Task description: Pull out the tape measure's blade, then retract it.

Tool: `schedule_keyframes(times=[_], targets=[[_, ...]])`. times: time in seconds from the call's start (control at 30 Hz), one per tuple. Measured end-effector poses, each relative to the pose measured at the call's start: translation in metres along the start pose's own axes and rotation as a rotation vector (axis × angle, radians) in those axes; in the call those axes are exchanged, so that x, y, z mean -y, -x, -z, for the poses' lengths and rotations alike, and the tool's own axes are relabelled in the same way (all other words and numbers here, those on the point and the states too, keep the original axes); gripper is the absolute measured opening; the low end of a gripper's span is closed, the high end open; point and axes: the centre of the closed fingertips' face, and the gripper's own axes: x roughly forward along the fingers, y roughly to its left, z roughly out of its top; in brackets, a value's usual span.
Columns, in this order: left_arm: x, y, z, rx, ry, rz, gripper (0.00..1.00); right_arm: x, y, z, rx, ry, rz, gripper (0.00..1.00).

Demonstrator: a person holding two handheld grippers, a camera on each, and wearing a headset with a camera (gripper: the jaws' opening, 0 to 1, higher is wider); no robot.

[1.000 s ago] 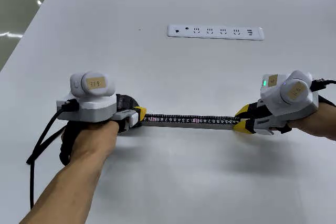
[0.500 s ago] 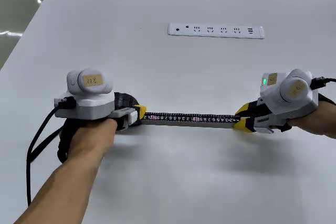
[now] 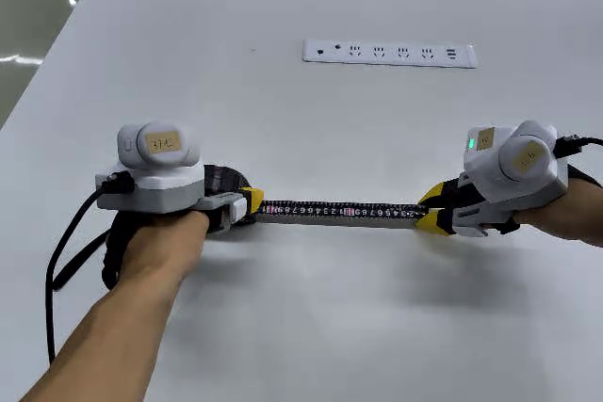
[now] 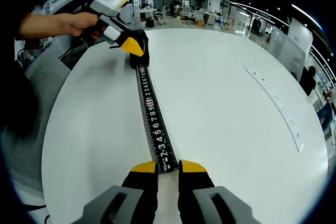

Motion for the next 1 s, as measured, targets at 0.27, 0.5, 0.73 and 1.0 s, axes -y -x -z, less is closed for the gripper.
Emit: schedule_keyframes(times=[0.27,0.5,0.73,1.0], targets=[[0.0,0.0,0.0,-0.002,-0.003,0.002,0.58,-0.001,-0.001,0.0,-0.006,-0.002,-0.003,0.1],[0.0,0.0,0.001,-0.004,-0.003,0.006,0.58,-0.002,-0.004,-0.005,0.003,-0.003,-0.008,0.1],[0.0,-0.001,0.001,-0.005,-0.006,0.009,0.58,-0.004,-0.009,-0.011,0.01,-0.001,-0.016,0.11],[0.001,0.0,0.001,-0.007,-0.003,0.013,0.58,-0.007,-0.014,-0.019,0.02,0.0,-0.02,0.11]])
